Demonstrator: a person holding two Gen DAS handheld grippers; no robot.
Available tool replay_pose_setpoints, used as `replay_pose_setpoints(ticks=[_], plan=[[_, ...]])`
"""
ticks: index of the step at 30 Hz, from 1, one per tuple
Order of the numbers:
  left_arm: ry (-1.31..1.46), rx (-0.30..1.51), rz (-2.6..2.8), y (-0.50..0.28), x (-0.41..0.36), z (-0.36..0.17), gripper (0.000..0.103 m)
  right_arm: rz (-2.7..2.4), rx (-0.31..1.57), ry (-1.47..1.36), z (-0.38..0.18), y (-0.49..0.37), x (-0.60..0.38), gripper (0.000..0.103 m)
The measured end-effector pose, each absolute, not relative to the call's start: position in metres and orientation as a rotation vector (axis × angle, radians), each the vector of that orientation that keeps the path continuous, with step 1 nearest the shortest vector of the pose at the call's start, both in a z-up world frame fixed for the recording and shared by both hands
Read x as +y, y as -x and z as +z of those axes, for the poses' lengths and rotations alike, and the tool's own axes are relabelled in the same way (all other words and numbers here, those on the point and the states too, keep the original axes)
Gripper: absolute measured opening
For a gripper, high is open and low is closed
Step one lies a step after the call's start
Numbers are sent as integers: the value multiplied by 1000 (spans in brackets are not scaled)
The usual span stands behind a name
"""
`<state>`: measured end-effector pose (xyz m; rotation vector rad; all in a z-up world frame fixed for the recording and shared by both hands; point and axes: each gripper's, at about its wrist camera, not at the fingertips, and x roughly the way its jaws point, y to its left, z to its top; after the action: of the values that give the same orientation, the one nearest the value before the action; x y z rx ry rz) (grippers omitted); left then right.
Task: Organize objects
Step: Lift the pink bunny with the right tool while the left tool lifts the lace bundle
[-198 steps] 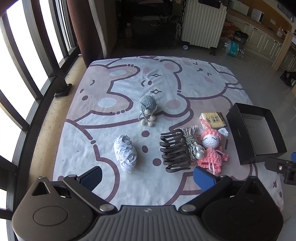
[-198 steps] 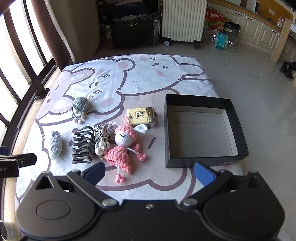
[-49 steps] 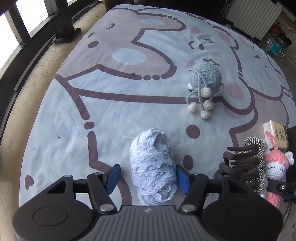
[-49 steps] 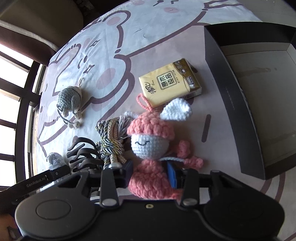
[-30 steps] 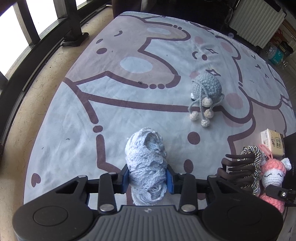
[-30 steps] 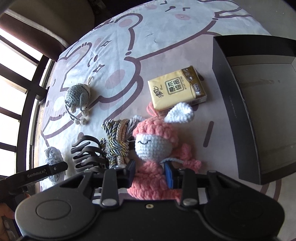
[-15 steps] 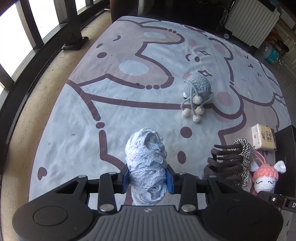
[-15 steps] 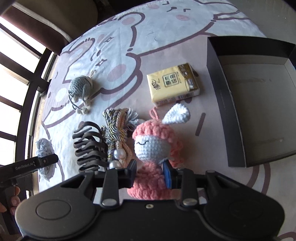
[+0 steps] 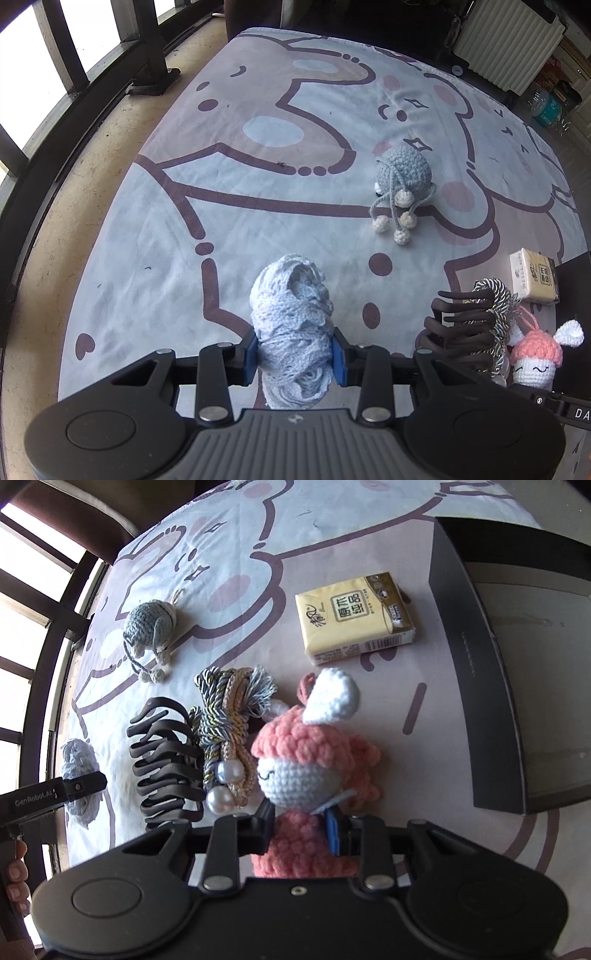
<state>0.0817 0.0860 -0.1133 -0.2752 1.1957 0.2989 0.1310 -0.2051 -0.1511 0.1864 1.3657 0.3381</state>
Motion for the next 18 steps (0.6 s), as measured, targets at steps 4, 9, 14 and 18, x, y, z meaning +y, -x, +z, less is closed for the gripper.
replay_pose_setpoints(ticks=[4,9,14,18], plan=[[277,1180,286,-80,81,-104,39,347,1323,-186,-135,-128,-210,29],[277,1155,284,-76,77,-88,39,363,1261,-192,-111,-124,-216,29],[272,1133,282,-72,72,-72,39,381,1213,-187,-88,-122,-218,29],[257,1122,278,-70,67,-59,39,386,1180,-173,-72,-121,-219,29]])
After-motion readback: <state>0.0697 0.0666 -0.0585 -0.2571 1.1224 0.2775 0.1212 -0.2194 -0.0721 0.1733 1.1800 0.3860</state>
